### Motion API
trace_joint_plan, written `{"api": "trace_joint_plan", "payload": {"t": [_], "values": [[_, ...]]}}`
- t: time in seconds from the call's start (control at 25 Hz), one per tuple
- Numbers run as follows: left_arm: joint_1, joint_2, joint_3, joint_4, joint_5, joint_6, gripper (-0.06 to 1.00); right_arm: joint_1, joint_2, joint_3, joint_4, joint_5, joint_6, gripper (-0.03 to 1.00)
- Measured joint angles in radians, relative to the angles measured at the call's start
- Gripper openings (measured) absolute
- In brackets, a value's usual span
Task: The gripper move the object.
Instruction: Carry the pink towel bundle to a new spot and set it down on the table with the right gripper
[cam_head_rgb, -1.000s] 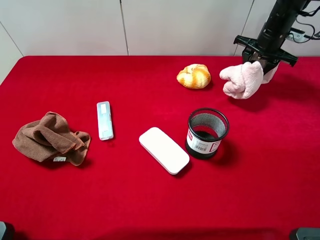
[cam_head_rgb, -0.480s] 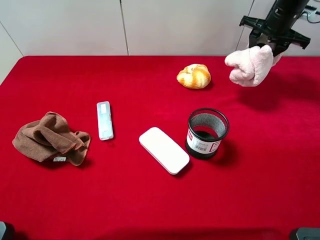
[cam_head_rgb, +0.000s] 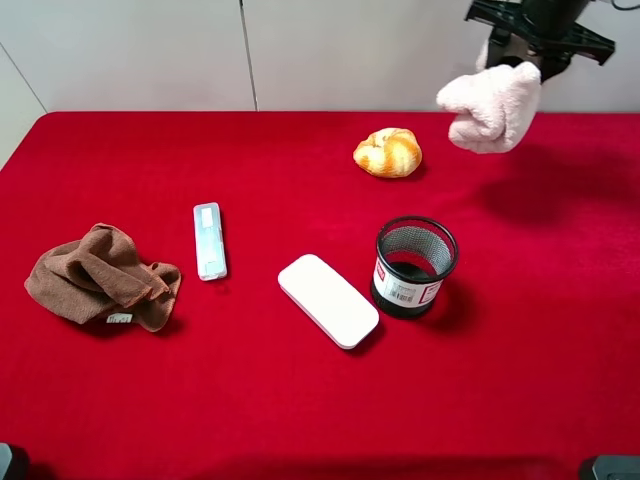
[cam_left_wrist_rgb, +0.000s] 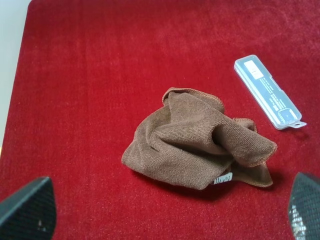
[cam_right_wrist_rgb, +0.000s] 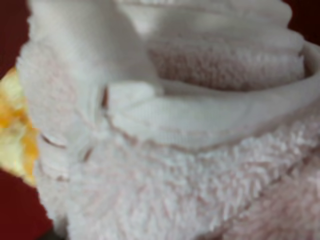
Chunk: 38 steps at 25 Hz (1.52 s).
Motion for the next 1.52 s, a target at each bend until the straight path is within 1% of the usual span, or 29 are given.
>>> {"api": "trace_joint_plan", "payload": {"t": [0.4,0.68,1.12,1.52], "values": [[0.000,0.000,0.000,0.000,0.000,0.000,0.92,0.172,-0.061,0.000,0.003,0.001,-0.043,0.36],[0.000,0.000,0.000,0.000,0.000,0.000,0.92,0.273,-0.075,0.000,0.002,0.001,-0.067,0.36],[0.000,0.000,0.000,0.000,0.000,0.000,0.92,0.398,-0.075,0.000,0.002,0.001,-0.102,0.36],[0.000,0.000,0.000,0.000,0.000,0.000,0.92,0.467,-0.075,0.000,0.000,0.002,-0.143,0.36]]}}
